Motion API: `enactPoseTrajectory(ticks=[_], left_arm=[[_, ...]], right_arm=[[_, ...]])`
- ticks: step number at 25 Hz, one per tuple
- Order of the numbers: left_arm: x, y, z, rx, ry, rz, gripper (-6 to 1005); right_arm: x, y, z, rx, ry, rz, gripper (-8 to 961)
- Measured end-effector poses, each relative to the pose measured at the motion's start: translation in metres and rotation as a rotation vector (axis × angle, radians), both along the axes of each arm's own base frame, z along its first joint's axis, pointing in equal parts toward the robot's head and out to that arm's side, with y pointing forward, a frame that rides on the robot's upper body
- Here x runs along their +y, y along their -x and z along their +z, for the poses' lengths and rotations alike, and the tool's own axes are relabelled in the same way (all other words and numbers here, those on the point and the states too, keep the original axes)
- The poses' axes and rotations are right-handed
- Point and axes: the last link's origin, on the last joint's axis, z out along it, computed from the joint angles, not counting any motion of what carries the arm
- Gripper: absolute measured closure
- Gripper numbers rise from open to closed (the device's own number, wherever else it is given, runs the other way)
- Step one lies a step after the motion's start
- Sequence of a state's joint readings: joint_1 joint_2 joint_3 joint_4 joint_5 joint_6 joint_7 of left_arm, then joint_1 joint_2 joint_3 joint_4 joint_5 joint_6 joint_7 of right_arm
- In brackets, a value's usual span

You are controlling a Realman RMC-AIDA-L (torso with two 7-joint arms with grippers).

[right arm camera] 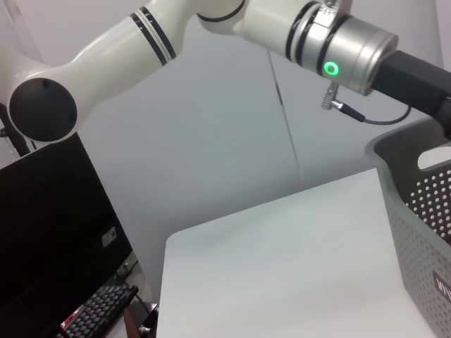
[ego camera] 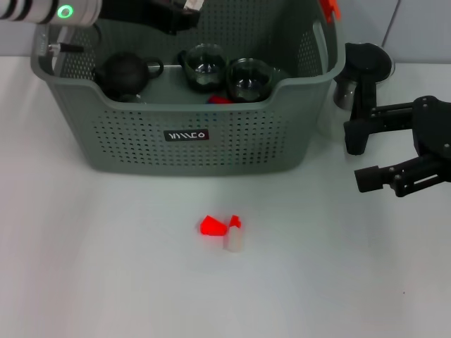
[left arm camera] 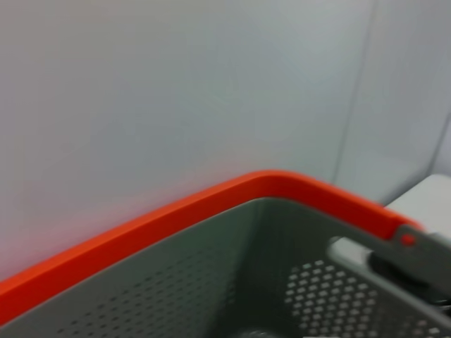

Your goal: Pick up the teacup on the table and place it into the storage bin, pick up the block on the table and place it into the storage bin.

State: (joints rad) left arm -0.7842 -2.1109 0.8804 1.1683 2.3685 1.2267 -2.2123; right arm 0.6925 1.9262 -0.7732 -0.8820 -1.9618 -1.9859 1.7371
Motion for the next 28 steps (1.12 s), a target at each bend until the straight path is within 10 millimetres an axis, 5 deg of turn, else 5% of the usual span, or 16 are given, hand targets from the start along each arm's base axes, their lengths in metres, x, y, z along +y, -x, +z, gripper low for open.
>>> enactPoseTrajectory(ticks=[11,18,24,26,28], left_arm=[[-0.004,0.001,0.0,0.048,-0.032,-0.013,664],[-0.058,-0.018,0.0,0.053,0.063,-0.167,518],[-0.093,-0.016,-0.003,0.022,0.126,-0.207,281],[-0.1,-0.011,-0.003,-0.001,0.171,-0.197,91],[-0.108,-0.004,-0.004,-0.022,0.234,-0.183,71]], right_arm=[[0.002,0.003,0.0,-0.001,0.0,0.004,12],[0.004,0.003,0.003,-0.01,-0.005,0.007,11],[0.002,-0.003,0.007,-0.025,-0.007,-0.002,12],[0.002,-0.005,0.008,-0.032,-0.006,-0.005,12],[0.001,-0.006,0.009,-0.037,-0.005,-0.006,12]])
